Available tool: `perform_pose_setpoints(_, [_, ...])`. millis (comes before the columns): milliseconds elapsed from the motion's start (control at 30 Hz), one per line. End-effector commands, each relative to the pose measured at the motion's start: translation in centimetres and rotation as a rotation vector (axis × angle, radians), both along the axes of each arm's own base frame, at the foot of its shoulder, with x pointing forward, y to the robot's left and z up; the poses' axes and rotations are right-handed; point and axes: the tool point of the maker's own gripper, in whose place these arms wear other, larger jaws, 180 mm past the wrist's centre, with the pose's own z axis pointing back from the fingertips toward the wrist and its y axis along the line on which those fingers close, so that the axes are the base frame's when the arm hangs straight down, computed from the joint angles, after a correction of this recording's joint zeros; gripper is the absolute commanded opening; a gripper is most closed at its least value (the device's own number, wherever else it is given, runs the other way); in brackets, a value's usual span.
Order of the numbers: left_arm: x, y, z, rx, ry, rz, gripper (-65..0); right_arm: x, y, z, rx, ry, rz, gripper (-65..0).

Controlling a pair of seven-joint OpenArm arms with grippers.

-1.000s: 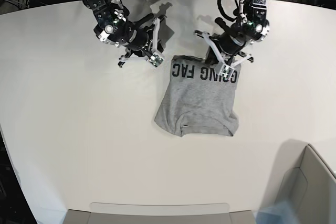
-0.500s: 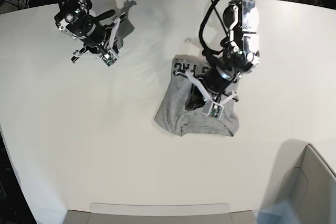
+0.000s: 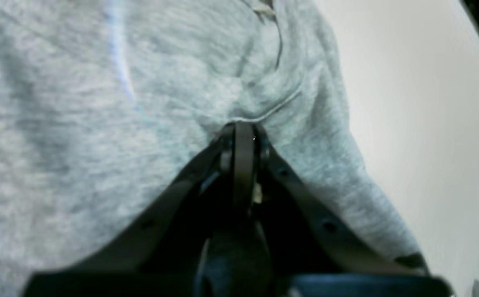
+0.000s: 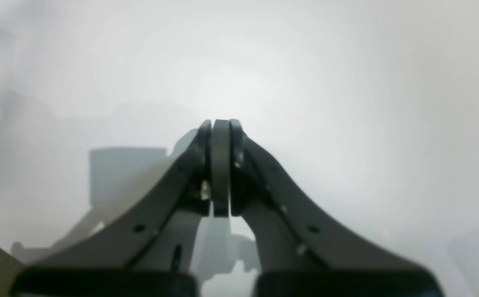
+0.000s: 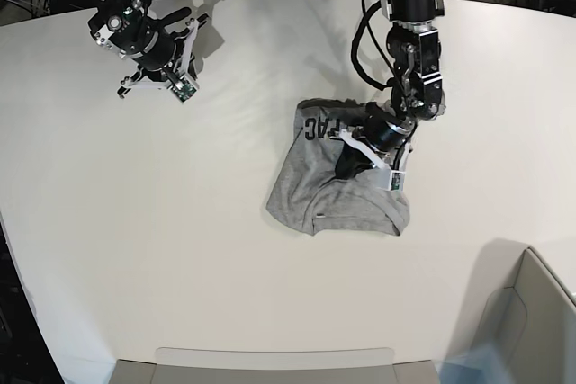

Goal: Fold the T-shirt properly
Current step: 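Drag the folded shirt with the left gripper toward the left arm's side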

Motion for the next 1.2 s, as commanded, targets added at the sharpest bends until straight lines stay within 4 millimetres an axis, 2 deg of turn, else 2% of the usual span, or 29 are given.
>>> perform_pose_setpoints(0, [-0.4, 3.0, -1.6, 0.111, 0.082, 0.032, -65.0, 1.0, 0.2, 1.1, 0.013, -0.047, 0.01, -65.0])
perform_pose_setpoints(100, [-0.6, 6.9, -1.8, 0.187, 0.093, 0.045, -65.0, 1.4, 0.2, 1.3, 0.011, -0.057, 0.009, -65.0])
perform_pose_setpoints(300, [-0.6, 14.9, -0.4, 0.349, 0.088, 0.071, -65.0, 1.4, 0.3, 1.2, 0.013, -0.054, 0.007, -65.0])
perform_pose_setpoints(367, [-0.6, 17.2, 0.3, 0.397, 0.088, 0.08, -65.0, 1.5, 0.6, 1.3, 0.023, -0.056, 0.003, -65.0])
perform_pose_setpoints(467, [-0.7, 19.4, 1.0, 0.44, 0.086, 0.086, -65.0, 1.5, 1.1, 1.3, 0.04, -0.057, -0.005, -65.0])
perform_pose_setpoints(600, [0.3, 19.2, 3.3, 0.47, 0.035, 0.071, -65.0, 2.2, 2.4, 1.8, 0.085, -0.076, -0.021, -65.0])
perform_pose_setpoints(733, [1.7, 17.7, 8.4, 0.522, -0.086, 0.037, -65.0, 3.3, 3.0, 2.7, 0.108, -0.112, -0.031, -65.0])
perform_pose_setpoints(833, [1.0, 17.3, 12.0, 0.563, -0.172, 0.038, -65.0, 4.1, 3.3, 4.5, 0.116, -0.165, -0.02, -65.0])
perform_pose_setpoints(900, [0.1, 17.4, 14.6, 0.595, -0.227, 0.059, -65.0, 4.5, 3.2, 6.5, 0.124, -0.224, -0.026, -65.0])
perform_pose_setpoints(967, [-1.4, 17.2, 15.5, 0.599, -0.238, 0.079, -65.0, 4.1, 2.9, 7.4, 0.129, -0.244, -0.041, -65.0])
perform_pose_setpoints(1000, [-2.2, 17.2, 16.2, 0.606, -0.248, 0.094, -65.0, 3.8, 2.8, 7.3, 0.13, -0.239, -0.05, -65.0])
perform_pose_setpoints(1067, [-4.3, 17.2, 16.1, 0.61, -0.222, 0.116, -65.0, 3.3, 2.1, 6.8, 0.117, -0.223, -0.062, -65.0])
perform_pose_setpoints(1167, [-7.5, 18.2, 15.9, 0.638, -0.187, 0.151, -65.0, 1.3, 1.6, 5.6, 0.118, -0.175, -0.08, -65.0])
